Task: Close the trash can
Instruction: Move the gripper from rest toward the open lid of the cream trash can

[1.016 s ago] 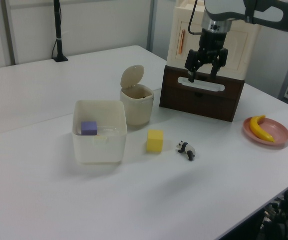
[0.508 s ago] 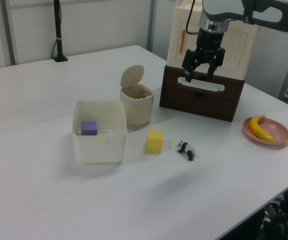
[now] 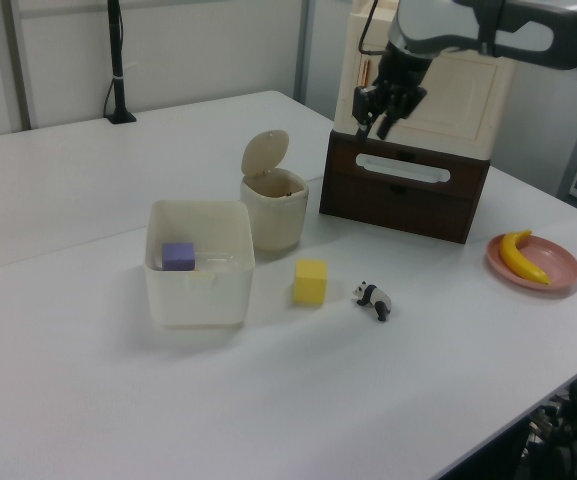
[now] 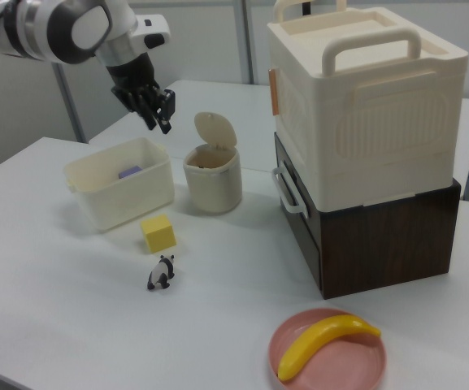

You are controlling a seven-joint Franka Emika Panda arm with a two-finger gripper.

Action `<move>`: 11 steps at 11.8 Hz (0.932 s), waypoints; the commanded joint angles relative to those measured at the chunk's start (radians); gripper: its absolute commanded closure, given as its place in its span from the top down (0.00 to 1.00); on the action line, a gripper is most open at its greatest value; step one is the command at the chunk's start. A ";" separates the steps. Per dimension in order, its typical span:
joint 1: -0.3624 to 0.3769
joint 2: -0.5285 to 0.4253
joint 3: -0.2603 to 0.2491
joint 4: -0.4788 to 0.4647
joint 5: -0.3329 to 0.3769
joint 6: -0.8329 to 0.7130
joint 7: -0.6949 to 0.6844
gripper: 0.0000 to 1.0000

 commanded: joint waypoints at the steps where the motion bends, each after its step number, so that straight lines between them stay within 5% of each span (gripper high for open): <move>1: 0.003 0.005 -0.006 -0.022 0.005 0.059 -0.026 0.00; 6: 0.002 0.085 -0.005 0.007 0.013 0.246 -0.026 0.00; 11: 0.005 0.277 0.052 0.171 0.002 0.438 -0.055 0.00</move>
